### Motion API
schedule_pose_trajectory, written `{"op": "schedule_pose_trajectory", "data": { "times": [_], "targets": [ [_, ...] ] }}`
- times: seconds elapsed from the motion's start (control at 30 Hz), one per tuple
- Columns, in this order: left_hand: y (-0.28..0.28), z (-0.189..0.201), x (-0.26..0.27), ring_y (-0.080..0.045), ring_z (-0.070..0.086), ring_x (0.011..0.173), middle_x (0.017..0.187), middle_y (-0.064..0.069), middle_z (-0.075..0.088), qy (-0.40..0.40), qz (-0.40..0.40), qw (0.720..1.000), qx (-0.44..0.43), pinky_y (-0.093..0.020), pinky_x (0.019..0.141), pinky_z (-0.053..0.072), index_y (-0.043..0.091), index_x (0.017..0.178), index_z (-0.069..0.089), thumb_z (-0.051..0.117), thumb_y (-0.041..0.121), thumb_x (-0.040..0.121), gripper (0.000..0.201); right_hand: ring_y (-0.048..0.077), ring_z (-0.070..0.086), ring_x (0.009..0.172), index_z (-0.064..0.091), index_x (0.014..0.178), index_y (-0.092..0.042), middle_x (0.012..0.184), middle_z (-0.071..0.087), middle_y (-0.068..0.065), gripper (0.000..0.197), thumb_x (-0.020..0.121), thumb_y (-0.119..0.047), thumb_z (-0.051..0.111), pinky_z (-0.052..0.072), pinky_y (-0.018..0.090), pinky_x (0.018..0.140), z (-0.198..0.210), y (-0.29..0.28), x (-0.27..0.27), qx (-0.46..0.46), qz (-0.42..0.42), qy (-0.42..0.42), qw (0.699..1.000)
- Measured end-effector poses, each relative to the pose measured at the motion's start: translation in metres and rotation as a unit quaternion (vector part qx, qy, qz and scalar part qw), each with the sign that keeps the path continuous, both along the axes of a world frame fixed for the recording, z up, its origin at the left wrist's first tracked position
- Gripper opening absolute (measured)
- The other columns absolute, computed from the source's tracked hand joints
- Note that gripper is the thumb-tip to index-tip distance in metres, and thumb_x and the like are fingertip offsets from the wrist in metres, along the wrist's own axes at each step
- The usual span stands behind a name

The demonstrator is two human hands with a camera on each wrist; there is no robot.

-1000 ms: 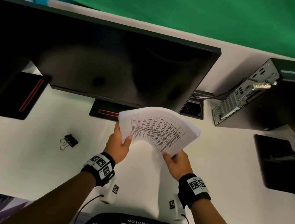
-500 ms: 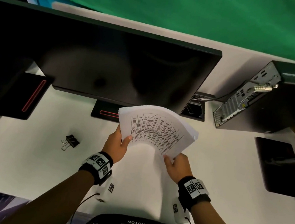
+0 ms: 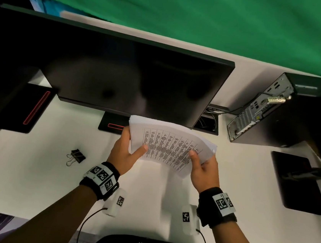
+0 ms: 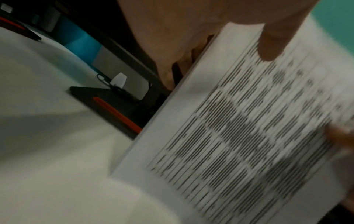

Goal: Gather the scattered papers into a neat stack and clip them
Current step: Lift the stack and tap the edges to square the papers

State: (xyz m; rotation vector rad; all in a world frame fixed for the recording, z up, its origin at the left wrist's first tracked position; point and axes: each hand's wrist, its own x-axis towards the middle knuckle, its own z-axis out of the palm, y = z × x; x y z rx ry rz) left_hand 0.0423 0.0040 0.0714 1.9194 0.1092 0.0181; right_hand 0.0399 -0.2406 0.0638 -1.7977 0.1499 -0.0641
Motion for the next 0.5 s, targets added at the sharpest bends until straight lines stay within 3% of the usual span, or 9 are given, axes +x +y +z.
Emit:
{"op": "schedule_pose_trajectory", "data": {
  "times": [0.1,0.17,0.23,0.3,0.4,0.5],
  "targets": [
    [0.001,0.034,0.011,-0.013,0.062,0.103,0.121,0.002,0.059,-0.079,-0.016,0.984,-0.161,-0.025,0.077,0.054,0.032,0.121,0.046,0.064,0.033,0.084,0.042,0.001,0.068,0.101,0.056,0.129,-0.008,0.114,0.071,0.003,0.033,0.097,-0.016,0.06,0.054,0.014,0.081,-0.001,-0.005,0.003,0.004,0.006,0.012,1.0],
    [-0.002,0.049,0.02,-0.014,0.063,0.093,0.117,-0.003,0.061,-0.089,-0.004,0.972,-0.217,-0.023,0.069,0.051,0.026,0.11,0.047,0.058,0.03,0.087,0.026,0.005,0.069,0.102,0.055,0.129,-0.01,0.115,0.071,0.003,0.033,0.097,-0.015,0.061,0.057,0.021,0.084,0.0,-0.003,0.003,0.012,0.002,0.018,1.0],
    [-0.008,0.057,0.025,-0.008,0.059,0.076,0.095,-0.002,0.059,-0.071,0.03,0.974,-0.213,-0.021,0.061,0.048,0.013,0.104,0.044,0.053,0.031,0.09,0.024,0.009,0.069,0.103,0.054,0.13,-0.011,0.115,0.071,0.002,0.035,0.096,-0.014,0.061,0.059,0.022,0.082,0.001,0.001,0.003,0.029,-0.004,0.024,0.999],
    [-0.016,0.062,0.028,-0.007,0.054,0.068,0.082,0.0,0.053,-0.053,0.072,0.977,-0.193,-0.022,0.06,0.046,0.008,0.1,0.046,0.051,0.035,0.094,0.028,0.011,0.068,0.104,0.053,0.132,-0.01,0.115,0.07,0.003,0.036,0.097,-0.014,0.06,0.057,0.017,0.076,0.003,0.004,0.003,0.038,-0.007,0.025,0.999],
    [-0.025,0.069,0.031,-0.005,0.054,0.063,0.073,0.006,0.056,-0.028,0.159,0.967,-0.198,-0.023,0.058,0.046,0.014,0.093,0.054,0.051,0.034,0.096,0.02,0.012,0.068,0.103,0.055,0.128,-0.01,0.112,0.07,0.003,0.031,0.097,-0.015,0.059,0.059,0.019,0.077,0.01,0.007,0.002,0.031,-0.001,0.015,0.999],
    [-0.028,0.072,0.03,-0.004,0.052,0.056,0.065,0.009,0.055,-0.033,0.179,0.963,-0.199,-0.022,0.051,0.043,0.022,0.085,0.057,0.047,0.025,0.096,0.016,0.012,0.069,0.103,0.057,0.128,-0.012,0.113,0.071,0.002,0.032,0.097,-0.018,0.061,0.058,0.02,0.079,0.008,0.006,0.001,0.033,0.005,0.019,0.999]
  ]
}}
